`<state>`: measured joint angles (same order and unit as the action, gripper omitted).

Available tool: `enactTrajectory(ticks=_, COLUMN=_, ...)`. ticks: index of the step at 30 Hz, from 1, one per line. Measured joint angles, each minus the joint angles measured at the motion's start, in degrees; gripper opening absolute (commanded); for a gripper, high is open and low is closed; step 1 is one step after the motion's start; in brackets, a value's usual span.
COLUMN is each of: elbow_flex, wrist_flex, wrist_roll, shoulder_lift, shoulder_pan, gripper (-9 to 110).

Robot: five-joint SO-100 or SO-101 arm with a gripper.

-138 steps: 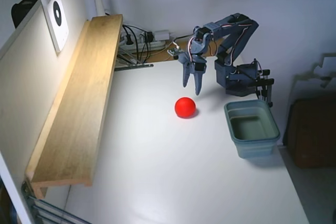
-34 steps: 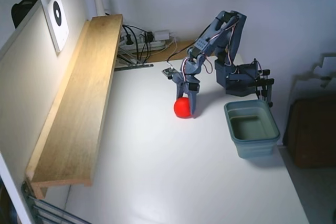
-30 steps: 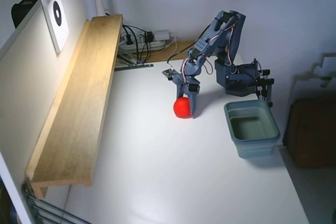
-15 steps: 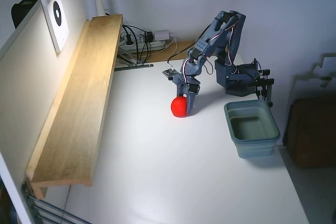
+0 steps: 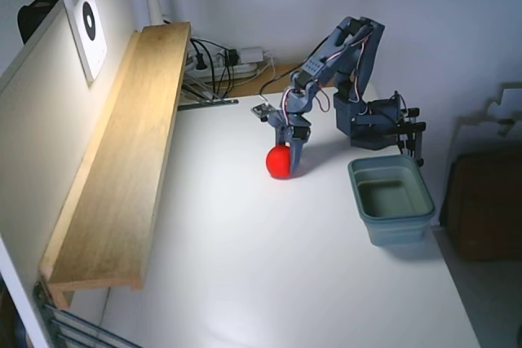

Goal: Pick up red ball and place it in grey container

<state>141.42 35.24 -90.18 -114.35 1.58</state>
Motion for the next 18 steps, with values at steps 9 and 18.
enactTrajectory(ticks=9, elbow_flex=-13.54, wrist_flex=19.16, wrist_roll=0.09, shoulder_lift=-4.66, shoulder_pan=-0.09, gripper=23)
enactTrajectory(ticks=18, elbow_flex=-31.46, wrist_flex=36.39, wrist_roll=0.09, shoulder_lift=-4.22, shoulder_pan=-0.09, gripper=23)
